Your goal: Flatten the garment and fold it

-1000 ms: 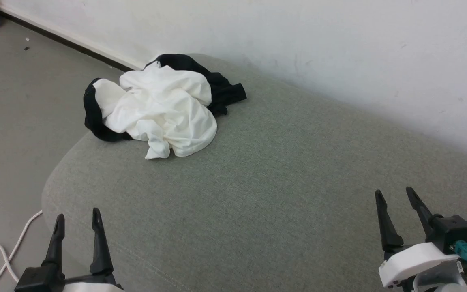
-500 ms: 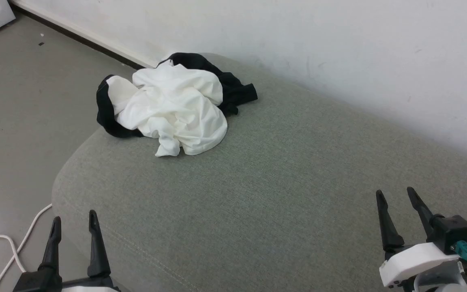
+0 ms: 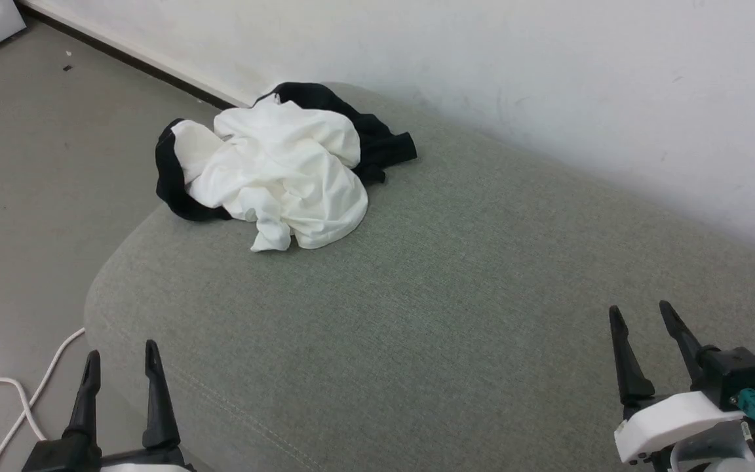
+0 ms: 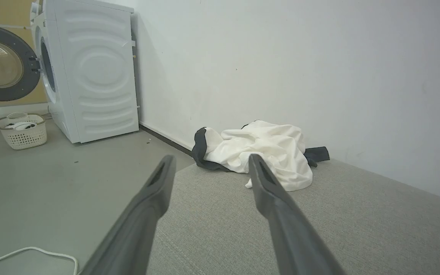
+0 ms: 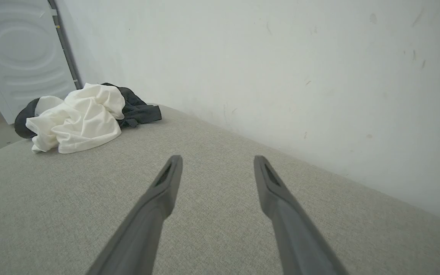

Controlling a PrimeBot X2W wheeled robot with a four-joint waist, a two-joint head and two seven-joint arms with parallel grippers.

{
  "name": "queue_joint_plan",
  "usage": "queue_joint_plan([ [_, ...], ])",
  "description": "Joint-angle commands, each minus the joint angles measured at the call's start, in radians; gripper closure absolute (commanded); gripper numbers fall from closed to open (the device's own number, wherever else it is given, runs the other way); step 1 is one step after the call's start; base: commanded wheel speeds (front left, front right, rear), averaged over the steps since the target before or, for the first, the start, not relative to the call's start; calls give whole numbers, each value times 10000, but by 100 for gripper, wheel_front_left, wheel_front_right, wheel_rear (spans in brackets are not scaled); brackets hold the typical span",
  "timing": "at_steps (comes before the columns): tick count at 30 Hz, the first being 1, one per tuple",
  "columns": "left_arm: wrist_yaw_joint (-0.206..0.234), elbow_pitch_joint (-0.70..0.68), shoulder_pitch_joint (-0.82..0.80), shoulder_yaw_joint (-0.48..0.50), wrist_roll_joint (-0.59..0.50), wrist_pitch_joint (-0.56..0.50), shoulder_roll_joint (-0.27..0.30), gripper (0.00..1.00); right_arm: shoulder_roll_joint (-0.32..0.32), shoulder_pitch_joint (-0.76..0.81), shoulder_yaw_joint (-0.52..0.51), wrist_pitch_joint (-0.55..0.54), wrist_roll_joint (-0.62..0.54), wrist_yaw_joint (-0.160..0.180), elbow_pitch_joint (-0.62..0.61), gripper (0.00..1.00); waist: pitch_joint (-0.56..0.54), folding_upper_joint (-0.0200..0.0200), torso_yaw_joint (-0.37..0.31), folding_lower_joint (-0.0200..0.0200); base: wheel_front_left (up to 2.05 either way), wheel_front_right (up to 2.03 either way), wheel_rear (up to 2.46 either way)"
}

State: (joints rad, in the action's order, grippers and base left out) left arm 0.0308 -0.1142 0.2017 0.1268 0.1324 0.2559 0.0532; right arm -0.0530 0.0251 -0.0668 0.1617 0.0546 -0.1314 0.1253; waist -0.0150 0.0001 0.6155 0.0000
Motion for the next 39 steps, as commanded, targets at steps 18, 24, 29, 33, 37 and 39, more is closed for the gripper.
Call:
queue_joint_plan([
  [18,-612,-1478,-5077,-457,1566,-2560,1393,0,28,-396,-280,-816,-524,7,-1603,0,1342,-1,129,0,0,0,0],
  [24,-966,310,-7899,-299,2066,-4054,2431,0,28,-688,-112,-1356,-971,7,-2659,0,2301,-1,-276,0,0,0,0],
  [29,-1347,2221,-9389,-538,2337,-5016,3381,0,28,-866,9,-1808,-1405,7,-3448,0,3042,-1,-744,0,0,0,0],
  [33,-1519,3523,-10291,-688,3104,-5860,3827,0,28,-952,75,-2123,-1713,7,-4033,0,3557,-1,-1096,0,0,0,0],
  [37,-1601,4404,-10769,-1335,3901,-6924,4399,0,28,-1036,135,-2416,-1951,7,-4494,0,4084,-1,-1448,0,0,0,0],
  [39,-1608,4800,-10900,-1608,4272,-7362,4609,0,28,-1084,181,-2539,-2055,7,-4696,0,4335,-1,-1610,0,0,0,0],
])
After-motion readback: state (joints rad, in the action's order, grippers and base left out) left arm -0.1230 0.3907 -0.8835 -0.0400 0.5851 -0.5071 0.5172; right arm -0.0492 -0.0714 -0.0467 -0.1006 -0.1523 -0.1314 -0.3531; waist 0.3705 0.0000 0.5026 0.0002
